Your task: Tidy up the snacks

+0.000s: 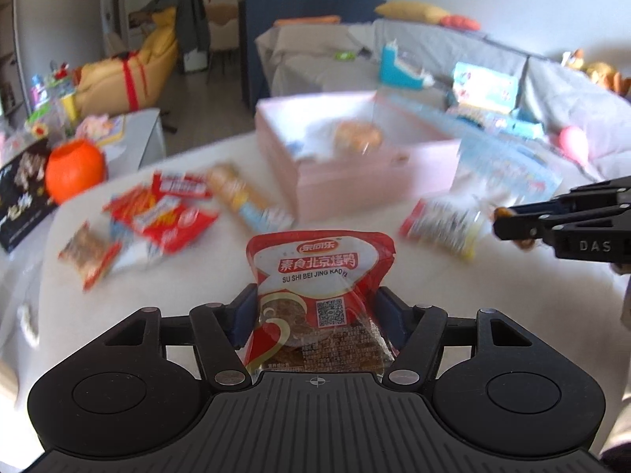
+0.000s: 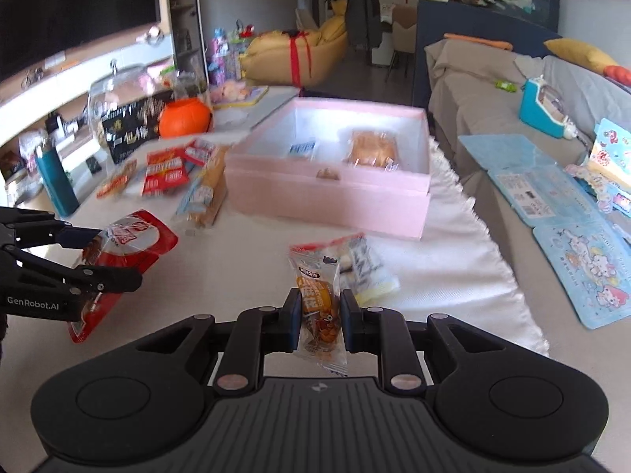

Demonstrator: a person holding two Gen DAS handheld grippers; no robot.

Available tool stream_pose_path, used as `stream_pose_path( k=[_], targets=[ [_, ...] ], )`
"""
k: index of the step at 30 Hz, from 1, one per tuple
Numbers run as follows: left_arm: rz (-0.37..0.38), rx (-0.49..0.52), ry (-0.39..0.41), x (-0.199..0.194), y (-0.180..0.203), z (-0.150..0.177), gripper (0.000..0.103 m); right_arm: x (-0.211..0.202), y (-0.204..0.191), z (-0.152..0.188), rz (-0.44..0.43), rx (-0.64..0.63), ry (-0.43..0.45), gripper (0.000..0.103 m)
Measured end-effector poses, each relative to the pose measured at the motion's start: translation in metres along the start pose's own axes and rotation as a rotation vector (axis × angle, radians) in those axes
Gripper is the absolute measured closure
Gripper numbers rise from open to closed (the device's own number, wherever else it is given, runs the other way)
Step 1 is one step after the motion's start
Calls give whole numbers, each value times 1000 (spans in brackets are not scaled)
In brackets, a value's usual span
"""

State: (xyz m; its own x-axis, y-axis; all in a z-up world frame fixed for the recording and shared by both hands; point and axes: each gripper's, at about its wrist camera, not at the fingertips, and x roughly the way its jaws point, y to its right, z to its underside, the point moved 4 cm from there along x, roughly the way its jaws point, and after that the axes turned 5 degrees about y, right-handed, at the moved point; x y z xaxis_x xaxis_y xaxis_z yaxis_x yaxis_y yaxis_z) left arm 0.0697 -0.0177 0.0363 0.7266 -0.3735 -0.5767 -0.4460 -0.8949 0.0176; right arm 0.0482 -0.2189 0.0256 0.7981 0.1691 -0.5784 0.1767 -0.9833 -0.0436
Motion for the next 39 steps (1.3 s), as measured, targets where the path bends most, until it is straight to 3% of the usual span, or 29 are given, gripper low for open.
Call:
stream_pose_path(
  k=[4,7,9,11,13,17,22,26,30,32,35,39],
  targets=[
    [69,-29,103,-3,1,-48,34,-13,9,-29,-7,28,80,83],
    [146,-127,246,-1,-11,-111,32,-18,18,-67,-7,29,143,83],
    [196,-197,300,13,-23,-155,31,-14,24,-102,-4,37,183,83],
    [250,-276,274,46,-35,-185,33,-2,29,-137,-11,60,211,83],
    [259,-346,163,88,-48,-195,35,21,34,-161,5,65,206,67],
    [208,-346,172,102,-71,-172,36,64,46,-158,118,69,126,65],
    [46,-265,83,99,-88,-112,36,70,48,-101,37,72,37,65],
    [9,-264,-8,107,-90,-74,36,71,26,-69,14,2,-6,65],
    [-13,-241,-46,116,-81,-45,37,71,6,-46,-5,-10,-24,65],
    [-1,-214,-43,113,-76,-32,54,71,-1,-35,-11,-12,-31,65],
    [16,-265,-15,94,-78,-18,68,74,-5,-25,10,-43,-37,65],
    [23,-288,-8,60,-78,5,70,74,-4,-17,47,-43,-34,61]
  ],
)
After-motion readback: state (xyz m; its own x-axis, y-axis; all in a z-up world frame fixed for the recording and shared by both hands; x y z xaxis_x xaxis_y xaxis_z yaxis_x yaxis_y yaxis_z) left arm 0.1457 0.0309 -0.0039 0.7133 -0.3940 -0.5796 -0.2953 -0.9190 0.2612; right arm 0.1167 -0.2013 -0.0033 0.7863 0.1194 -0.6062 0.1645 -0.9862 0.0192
